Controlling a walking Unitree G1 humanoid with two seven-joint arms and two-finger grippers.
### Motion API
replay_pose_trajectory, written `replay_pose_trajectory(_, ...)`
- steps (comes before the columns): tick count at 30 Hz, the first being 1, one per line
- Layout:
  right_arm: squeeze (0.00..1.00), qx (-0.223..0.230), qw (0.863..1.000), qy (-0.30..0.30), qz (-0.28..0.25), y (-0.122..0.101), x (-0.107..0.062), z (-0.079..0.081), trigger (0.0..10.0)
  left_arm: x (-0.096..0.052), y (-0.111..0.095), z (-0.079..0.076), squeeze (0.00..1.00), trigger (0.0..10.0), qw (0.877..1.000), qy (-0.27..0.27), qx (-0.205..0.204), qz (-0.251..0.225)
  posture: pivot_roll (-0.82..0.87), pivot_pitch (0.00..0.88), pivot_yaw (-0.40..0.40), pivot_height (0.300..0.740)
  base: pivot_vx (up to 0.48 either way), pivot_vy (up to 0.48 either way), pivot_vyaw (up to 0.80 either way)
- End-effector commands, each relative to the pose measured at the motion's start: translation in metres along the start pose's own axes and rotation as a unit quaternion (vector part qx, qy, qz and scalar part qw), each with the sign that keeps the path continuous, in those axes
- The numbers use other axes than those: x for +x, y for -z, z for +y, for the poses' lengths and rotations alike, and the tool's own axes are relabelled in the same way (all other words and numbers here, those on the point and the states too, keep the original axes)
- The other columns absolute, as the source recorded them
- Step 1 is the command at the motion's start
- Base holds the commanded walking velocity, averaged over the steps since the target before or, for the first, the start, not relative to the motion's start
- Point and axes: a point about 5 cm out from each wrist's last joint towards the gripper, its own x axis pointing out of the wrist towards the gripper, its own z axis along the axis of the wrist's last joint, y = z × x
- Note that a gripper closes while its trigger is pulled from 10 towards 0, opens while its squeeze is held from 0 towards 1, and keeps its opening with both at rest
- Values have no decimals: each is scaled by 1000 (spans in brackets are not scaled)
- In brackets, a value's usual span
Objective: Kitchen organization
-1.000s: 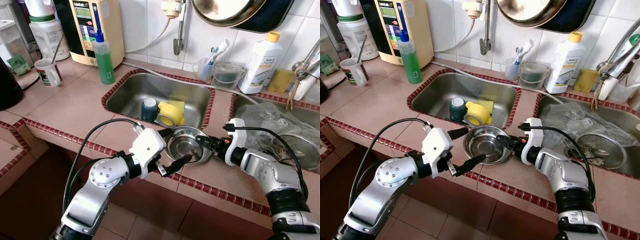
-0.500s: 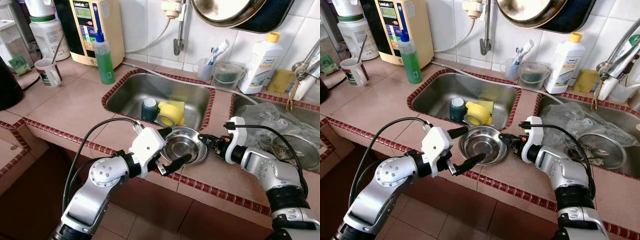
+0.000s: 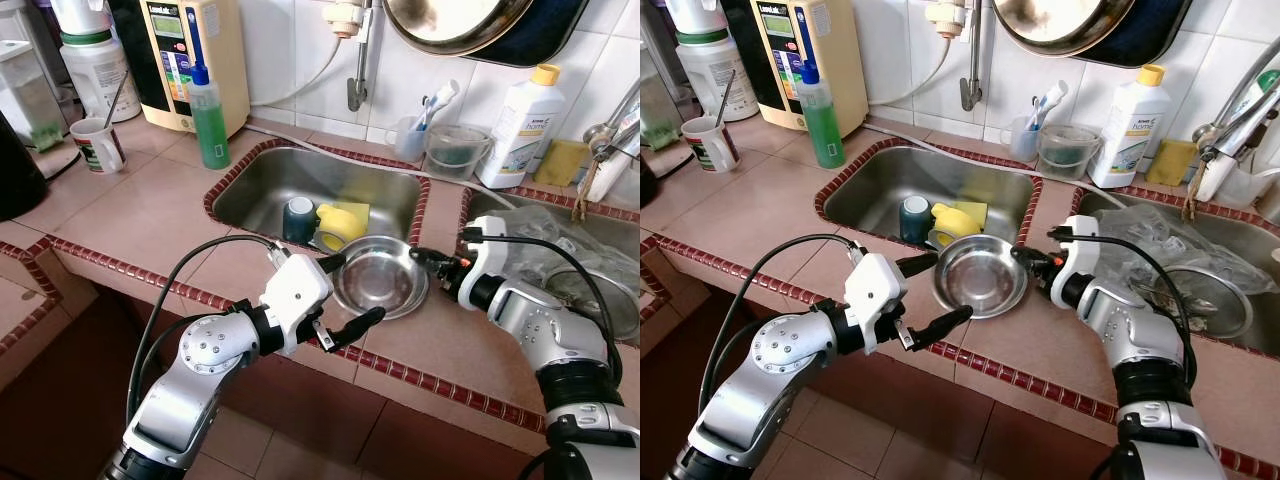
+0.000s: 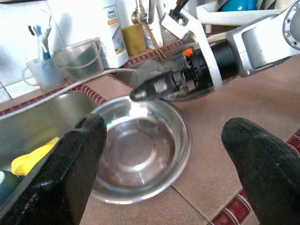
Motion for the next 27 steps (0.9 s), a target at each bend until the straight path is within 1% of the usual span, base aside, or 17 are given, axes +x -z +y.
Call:
replay_pose_trajectory(1,0,-9,999,3,-39,-11,-2,0,0,0,-4,4,0,10000,1000,-10,-1,-12,-3,0,-41,740,0,0,0)
replay_pose_trajectory(3,0,-21,997,-14,-76,-19,-5,4,0,1,-6,8,0,10000,999,-27,-7,-19,-4,0,-40,740,0,0,0)
replay_pose_trajectory(4,0,-21,997,-14,-76,-19,-5,4,0,1,-6,8,0,10000,999,-27,-7,-19,-4,0,-40,740,0,0,0)
replay_pose_trajectory(5,0,-23,990,-42,-133,-32,-10,13,0,3,-9,17,0,10000,997,-62,-23,-30,-7,0,-38,740,0,0,0)
replay_pose_trajectory(6,0,-23,990,-42,-133,-32,-10,13,0,3,-9,17,0,10000,997,-62,-23,-30,-7,0,-38,740,0,0,0)
replay_pose_trajectory(8,0,-29,981,-61,-180,-43,-15,23,0,5,-13,26,0,10000,994,-89,-43,-42,-13,0,-34,740,0,0,0)
replay_pose_trajectory(10,0,-47,975,-70,-207,-50,-19,32,0,6,-18,34,0,10000,990,-109,-65,-63,-17,0,-31,740,0,0,0)
replay_pose_trajectory(11,0,-53,973,-72,-214,-51,-20,34,0,7,-19,36,0,10000,988,-114,-73,-70,-17,0,-31,740,0,0,0)
replay_pose_trajectory(12,0,-69,969,-72,-226,-53,-21,38,0,7,-21,39,0,10000,986,-122,-86,-79,-22,0,-26,740,0,0,0)
replay_pose_trajectory(13,0,-77,965,-74,-238,-56,-23,43,0,8,-23,44,0,10000,982,-134,-98,-88,-24,0,-24,740,0,0,0)
replay_pose_trajectory(14,0,-77,965,-74,-238,-56,-23,43,0,8,-23,44,0,10000,982,-134,-98,-88,-24,0,-24,740,0,0,0)
replay_pose_trajectory(15,0,-83,960,-81,-257,-59,-25,50,0,10,-24,49,0,10000,979,-145,-106,-92,-27,0,-22,740,0,0,0)
replay_pose_trajectory(16,0,-83,960,-81,-257,-59,-25,50,0,10,-24,49,0,10000,979,-145,-106,-92,-27,0,-22,740,0,0,0)
replay_pose_trajectory(17,0,-89,953,-89,-277,-63,-28,58,0,11,-25,52,0,10000,978,-151,-105,-95,-30,0,-19,740,0,0,0)
replay_pose_trajectory(19,0,-89,945,-98,-299,-67,-31,67,0,13,-25,56,0,10000,977,-163,-101,-93,-30,0,-18,740,0,0,0)
replay_pose_trajectory(21,0,-89,941,-99,-311,-68,-34,72,0,13,-24,61,0,10000,974,-175,-108,-93,-33,0,-14,740,0,0,0)
replay_pose_trajectory(27,0,-98,937,-80,-326,-63,-40,76,0,12,-23,68,0,10000,970,-188,-118,-97,-39,0,-11,740,0,0,0)
